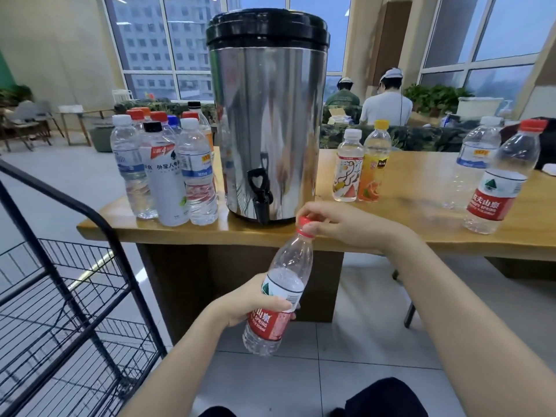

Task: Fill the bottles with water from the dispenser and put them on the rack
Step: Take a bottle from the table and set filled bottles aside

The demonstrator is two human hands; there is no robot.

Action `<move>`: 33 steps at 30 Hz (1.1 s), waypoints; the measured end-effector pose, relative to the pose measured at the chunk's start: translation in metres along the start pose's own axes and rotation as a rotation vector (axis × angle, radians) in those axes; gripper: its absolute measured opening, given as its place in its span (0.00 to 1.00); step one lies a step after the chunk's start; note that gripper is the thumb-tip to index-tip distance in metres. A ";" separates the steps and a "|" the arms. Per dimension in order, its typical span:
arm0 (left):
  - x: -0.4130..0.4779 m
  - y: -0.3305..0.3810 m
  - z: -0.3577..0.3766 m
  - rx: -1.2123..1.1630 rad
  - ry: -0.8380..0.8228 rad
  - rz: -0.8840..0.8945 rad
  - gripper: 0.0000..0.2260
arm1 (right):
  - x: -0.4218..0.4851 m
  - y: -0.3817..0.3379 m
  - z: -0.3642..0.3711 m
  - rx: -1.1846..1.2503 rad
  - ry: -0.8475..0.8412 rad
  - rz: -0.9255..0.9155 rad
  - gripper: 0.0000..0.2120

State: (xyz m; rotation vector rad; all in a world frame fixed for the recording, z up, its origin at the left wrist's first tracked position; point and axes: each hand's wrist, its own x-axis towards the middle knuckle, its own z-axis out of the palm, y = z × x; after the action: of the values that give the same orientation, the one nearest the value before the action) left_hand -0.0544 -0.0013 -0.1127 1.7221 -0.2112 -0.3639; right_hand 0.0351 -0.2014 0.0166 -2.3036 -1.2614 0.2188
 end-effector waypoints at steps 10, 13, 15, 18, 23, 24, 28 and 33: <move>0.006 -0.031 0.004 -0.167 0.166 -0.122 0.27 | 0.031 0.051 0.013 -0.005 0.449 0.306 0.16; 0.008 -0.040 0.001 -0.111 0.260 -0.114 0.28 | 0.042 0.072 0.029 -0.048 0.428 0.482 0.16; 0.010 -0.046 -0.003 -0.088 0.355 -0.110 0.24 | 0.045 0.077 0.035 -0.046 0.442 0.523 0.16; 0.014 -0.050 -0.008 -0.124 0.469 -0.082 0.25 | 0.050 0.081 0.039 -0.037 0.501 0.543 0.16; 0.016 -0.047 -0.017 -0.153 0.559 -0.052 0.24 | 0.058 0.082 0.042 -0.043 0.606 0.529 0.16; 0.017 -0.047 -0.018 -0.158 0.566 -0.049 0.25 | 0.060 0.079 0.041 -0.059 0.647 0.489 0.15; 0.020 -0.043 -0.021 -0.159 0.584 -0.042 0.26 | 0.067 0.046 0.034 -0.091 0.759 0.246 0.13; 0.024 -0.035 -0.024 -0.141 0.617 -0.028 0.27 | 0.077 -0.009 0.030 -0.041 0.818 -0.098 0.10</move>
State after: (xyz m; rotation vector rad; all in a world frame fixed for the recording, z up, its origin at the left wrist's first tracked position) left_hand -0.0257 0.0194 -0.1463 1.6196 0.2813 0.1393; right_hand 0.0608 -0.1232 0.0027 -1.9983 -0.9273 -0.7181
